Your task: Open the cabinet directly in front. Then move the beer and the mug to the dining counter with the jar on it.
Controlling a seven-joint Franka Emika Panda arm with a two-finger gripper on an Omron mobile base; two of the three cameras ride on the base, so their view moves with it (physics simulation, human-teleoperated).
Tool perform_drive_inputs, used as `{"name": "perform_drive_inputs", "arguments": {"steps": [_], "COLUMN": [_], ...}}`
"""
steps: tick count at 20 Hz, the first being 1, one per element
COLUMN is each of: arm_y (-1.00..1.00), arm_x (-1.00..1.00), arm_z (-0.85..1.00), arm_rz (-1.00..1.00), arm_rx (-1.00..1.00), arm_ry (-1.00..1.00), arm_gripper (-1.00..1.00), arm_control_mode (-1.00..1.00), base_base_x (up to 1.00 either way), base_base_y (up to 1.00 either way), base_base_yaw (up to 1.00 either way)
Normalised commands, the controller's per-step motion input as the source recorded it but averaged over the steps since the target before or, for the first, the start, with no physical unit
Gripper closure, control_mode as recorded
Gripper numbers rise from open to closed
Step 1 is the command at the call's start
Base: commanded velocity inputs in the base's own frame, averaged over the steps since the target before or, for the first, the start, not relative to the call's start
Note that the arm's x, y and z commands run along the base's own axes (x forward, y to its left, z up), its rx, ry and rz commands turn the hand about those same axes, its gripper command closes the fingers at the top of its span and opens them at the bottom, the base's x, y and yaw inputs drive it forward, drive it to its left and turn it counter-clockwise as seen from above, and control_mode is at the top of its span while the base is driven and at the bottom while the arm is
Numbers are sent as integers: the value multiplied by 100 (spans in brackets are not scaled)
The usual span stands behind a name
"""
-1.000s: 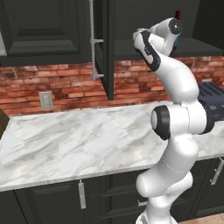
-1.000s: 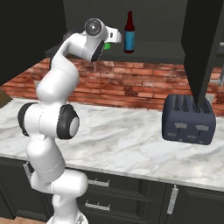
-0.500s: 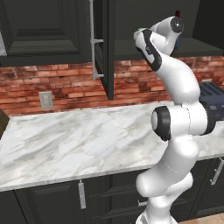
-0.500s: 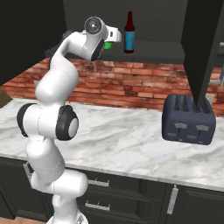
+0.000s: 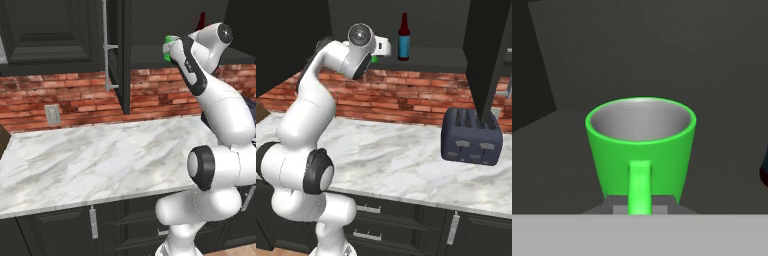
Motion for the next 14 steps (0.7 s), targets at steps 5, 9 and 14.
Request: {"name": "perform_drive_inputs", "arguments": {"steps": [5, 9, 14], "arm_y": [-6, -12, -4], "arm_x": [-100, -100, -100], "arm_z": [-9, 0, 1], "arm_rz": [20, 32, 36], "arm_rx": [0, 3, 5], "arm_ry": [0, -8, -15], "arm_gripper": [100, 100, 100], "arm_control_mode": [-100, -100, -100], "base_base_x": [0, 0, 0], "base_base_y": [0, 0, 0], "base_base_yaw": [0, 0, 0]}}
